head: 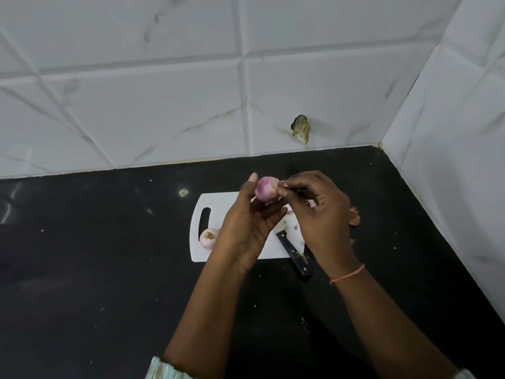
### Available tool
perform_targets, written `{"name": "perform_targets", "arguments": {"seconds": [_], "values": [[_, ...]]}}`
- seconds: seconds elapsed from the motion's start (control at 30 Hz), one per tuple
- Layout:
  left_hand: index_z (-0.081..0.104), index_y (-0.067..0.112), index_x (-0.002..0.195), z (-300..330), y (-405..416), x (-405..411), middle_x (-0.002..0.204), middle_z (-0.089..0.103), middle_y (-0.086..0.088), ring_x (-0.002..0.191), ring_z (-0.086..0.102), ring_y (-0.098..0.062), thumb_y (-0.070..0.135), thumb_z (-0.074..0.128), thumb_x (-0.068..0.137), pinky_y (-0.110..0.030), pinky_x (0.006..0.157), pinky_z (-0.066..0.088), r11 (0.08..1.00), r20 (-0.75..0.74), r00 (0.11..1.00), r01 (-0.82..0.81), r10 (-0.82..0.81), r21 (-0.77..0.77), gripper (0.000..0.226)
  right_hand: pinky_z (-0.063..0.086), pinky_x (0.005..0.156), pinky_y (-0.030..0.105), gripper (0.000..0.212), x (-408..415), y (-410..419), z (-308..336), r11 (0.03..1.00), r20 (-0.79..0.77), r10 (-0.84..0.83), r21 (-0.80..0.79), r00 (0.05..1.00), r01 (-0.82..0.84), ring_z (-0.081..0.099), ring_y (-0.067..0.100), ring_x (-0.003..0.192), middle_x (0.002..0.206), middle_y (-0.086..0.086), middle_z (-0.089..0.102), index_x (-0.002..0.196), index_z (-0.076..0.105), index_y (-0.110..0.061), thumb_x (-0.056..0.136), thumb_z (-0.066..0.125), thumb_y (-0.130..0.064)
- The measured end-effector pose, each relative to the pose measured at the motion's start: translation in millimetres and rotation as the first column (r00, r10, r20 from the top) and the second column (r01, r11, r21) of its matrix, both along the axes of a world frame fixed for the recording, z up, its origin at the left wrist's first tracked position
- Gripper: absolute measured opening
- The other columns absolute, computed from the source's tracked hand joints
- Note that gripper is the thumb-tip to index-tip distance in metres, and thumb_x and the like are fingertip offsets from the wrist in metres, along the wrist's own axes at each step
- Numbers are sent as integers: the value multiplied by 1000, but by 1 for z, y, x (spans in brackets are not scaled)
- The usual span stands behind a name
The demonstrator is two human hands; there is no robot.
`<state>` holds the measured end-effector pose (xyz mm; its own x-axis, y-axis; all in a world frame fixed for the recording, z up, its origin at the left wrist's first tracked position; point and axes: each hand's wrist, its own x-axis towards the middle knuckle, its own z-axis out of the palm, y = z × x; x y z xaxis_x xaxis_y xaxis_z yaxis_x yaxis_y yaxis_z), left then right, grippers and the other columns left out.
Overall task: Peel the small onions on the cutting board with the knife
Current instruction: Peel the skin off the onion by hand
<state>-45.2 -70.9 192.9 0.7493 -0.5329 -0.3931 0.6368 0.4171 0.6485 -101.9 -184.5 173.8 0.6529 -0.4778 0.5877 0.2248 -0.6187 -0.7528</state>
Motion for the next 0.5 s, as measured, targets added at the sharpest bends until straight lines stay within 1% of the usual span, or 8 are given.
{"name": "perform_targets", "arguments": {"seconds": [0.07,0.13,0.23,0.3,0.37,0.4,0.47,0.5], "values": [[62,2,113,-2,-2,-4,101,64,-13,87,66,-17,36,63,88,-23,71,58,998,65,998,-13,9,54,42,51,76,15,6,0,0,0,1000,-8,5,8,1000,-5,64,5,85,88,-3,68,90,73,-8,84,73,-5],[61,1,116,-6,-1,-5,104,61,-14,91,62,-19,34,65,85,-21,74,57,998,87,996,-29,24,56,46,51,77,16,8,0,1,0,998,-31,13,59,999,-11,65,5,86,88,-6,69,92,74,-11,85,73,-7],[65,-2,101,-10,5,-2,102,65,-15,99,68,-24,36,63,86,-24,84,59,999,57,998,-27,26,24,41,54,75,21,12,3,6,1,968,-50,24,250,998,-10,68,8,86,88,-8,72,92,73,-18,84,75,-10],[67,-2,100,-8,5,0,104,66,-18,92,72,-24,39,65,82,-26,81,60,1000,19,999,-30,30,-3,44,56,70,26,13,4,7,5,906,-64,24,422,998,5,69,10,81,85,-5,74,88,73,-23,83,76,-11],[65,-5,109,-6,7,1,108,64,-21,85,73,-24,40,63,85,-25,74,60,999,-15,999,-43,43,-12,51,55,62,29,13,4,7,10,805,-71,63,593,996,-9,67,14,70,86,2,75,88,73,-21,84,73,-8],[62,-7,114,-7,10,3,109,64,-22,83,73,-24,41,61,90,-24,70,60,999,-27,999,-43,43,-17,53,55,59,30,12,5,8,13,725,-54,111,687,992,-43,66,16,67,87,6,75,90,73,-16,85,71,-6],[59,-6,116,-9,12,6,102,66,-20,75,72,-20,43,58,95,-23,65,59,999,-37,999,-32,32,0,54,55,58,30,13,7,9,19,515,30,195,847,980,-128,69,19,69,91,14,72,93,70,-9,87,64,1],[58,-3,115,-9,14,8,96,67,-18,70,71,-17,45,58,94,-22,63,58,1000,-38,999,-25,26,12,52,57,60,29,14,9,10,21,413,83,209,896,974,-165,70,20,73,92,16,71,94,69,-6,88,61,3]]}}
